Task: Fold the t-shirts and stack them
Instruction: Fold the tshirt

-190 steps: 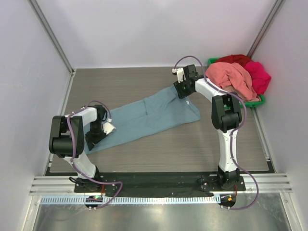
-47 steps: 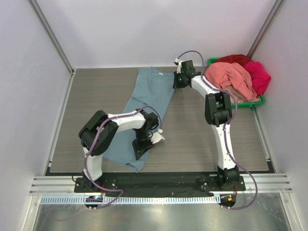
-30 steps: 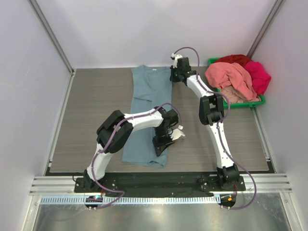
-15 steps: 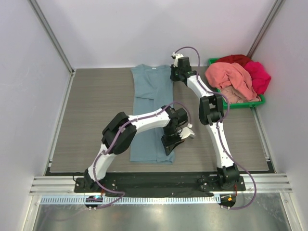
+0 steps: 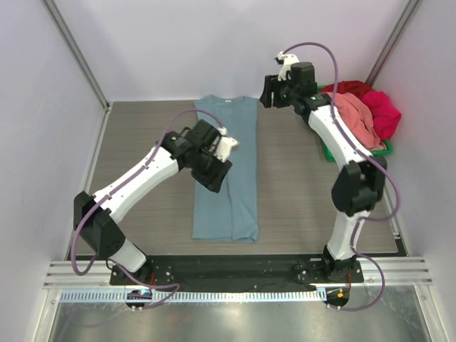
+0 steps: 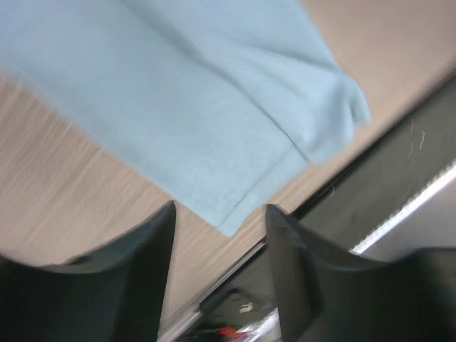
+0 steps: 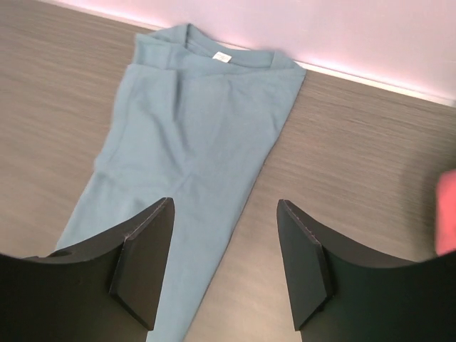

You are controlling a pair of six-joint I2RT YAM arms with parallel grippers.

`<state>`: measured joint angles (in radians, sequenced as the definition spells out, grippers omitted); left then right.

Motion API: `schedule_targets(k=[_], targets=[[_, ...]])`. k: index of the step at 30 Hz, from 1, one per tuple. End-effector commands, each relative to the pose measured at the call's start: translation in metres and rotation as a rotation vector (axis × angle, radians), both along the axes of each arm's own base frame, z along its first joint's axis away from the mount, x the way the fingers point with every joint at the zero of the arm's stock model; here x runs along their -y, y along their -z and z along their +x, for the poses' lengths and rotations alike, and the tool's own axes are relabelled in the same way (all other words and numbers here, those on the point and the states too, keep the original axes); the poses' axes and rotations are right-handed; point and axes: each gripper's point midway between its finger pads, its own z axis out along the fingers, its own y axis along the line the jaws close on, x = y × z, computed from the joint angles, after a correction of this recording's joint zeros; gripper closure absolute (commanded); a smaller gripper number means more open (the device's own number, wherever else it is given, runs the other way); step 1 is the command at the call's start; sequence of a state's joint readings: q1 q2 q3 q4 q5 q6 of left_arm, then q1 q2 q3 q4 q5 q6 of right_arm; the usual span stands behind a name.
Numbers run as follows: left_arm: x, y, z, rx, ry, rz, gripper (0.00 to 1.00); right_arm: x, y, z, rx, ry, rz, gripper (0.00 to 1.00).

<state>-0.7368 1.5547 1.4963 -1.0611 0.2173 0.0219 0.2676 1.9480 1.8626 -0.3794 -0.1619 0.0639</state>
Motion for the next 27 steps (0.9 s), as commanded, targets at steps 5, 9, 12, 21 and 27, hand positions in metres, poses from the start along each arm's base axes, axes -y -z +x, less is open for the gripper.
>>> schedule_targets(k=[5, 9, 12, 21, 27], targets=[[-0.004, 0.006, 0.037, -0.29, -0.548, -0.248, 0.45, 0.022, 0.024, -0.088, -0.112, -0.042, -0.081, 0.35], [0.018, 0.048, 0.02, -0.507, -0.598, -0.31, 0.47, 0.033, 0.025, -0.115, -0.099, -0.052, -0.117, 0.35], [0.017, 0.08, 0.013, -0.58, -0.636, -0.256, 0.53, 0.039, 0.032, -0.131, -0.104, -0.06, -0.136, 0.35], [0.035, 0.118, -0.028, -0.622, -0.543, -0.154, 0.56, 0.04, 0.048, -0.146, -0.14, -0.079, -0.142, 0.35], [0.046, 0.127, -0.052, -0.642, -0.487, -0.119, 0.61, 0.041, 0.046, -0.146, -0.129, -0.08, -0.144, 0.34]])
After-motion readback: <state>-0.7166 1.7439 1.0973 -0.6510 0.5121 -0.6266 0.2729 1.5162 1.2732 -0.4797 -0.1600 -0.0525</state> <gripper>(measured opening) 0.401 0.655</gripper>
